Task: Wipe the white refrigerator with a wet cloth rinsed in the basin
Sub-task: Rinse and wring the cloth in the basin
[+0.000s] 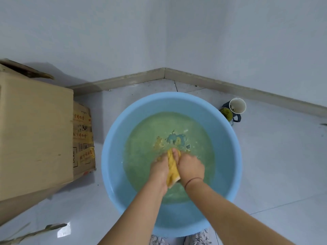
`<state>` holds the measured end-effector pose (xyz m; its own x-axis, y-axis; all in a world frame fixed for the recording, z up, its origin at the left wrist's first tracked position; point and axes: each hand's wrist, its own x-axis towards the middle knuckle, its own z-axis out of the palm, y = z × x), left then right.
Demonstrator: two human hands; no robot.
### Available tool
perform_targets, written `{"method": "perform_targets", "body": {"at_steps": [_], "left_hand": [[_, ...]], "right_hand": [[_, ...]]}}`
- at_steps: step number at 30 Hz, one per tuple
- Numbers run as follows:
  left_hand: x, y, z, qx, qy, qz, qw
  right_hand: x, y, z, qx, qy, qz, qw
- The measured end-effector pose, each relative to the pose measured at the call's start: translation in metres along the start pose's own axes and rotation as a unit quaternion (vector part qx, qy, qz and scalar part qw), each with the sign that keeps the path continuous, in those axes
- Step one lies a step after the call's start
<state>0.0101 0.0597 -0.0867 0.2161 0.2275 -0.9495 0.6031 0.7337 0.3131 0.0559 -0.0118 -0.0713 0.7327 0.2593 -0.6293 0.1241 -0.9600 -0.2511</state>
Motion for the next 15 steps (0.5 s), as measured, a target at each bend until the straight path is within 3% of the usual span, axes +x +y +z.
{"method": "perform_targets", "body": {"at_steps": [4, 8, 10, 11, 13, 15], "left_hand": [[-0.001, 0.005, -0.010, 0.078, 0.011, 0.073, 0.994], [0.005, 0.007, -0.027, 0.041, 0.118, 0.153, 0.980], [0.007, 0.006, -0.035, 0.097, 0.194, 0.169, 0.962], [0.012, 0.003, -0.037, 0.102, 0.204, 0.154, 0.961], [0.022, -0.004, -0.037, 0.037, 0.146, 0.087, 0.985], [0.034, -0.013, -0.037, -0.036, 0.067, 0.009, 0.997]], "right_hand": [[0.031, 0.027, 0.002, -0.092, 0.046, -0.086, 0.991], [0.048, 0.041, 0.001, -0.046, 0.084, -0.003, 0.995], [0.045, 0.043, 0.007, -0.109, 0.054, -0.016, 0.992], [0.040, 0.042, 0.010, -0.144, 0.037, -0.033, 0.988], [0.033, 0.037, 0.016, -0.129, 0.010, -0.013, 0.992], [0.029, 0.024, 0.023, 0.002, -0.049, 0.076, 0.996]]}}
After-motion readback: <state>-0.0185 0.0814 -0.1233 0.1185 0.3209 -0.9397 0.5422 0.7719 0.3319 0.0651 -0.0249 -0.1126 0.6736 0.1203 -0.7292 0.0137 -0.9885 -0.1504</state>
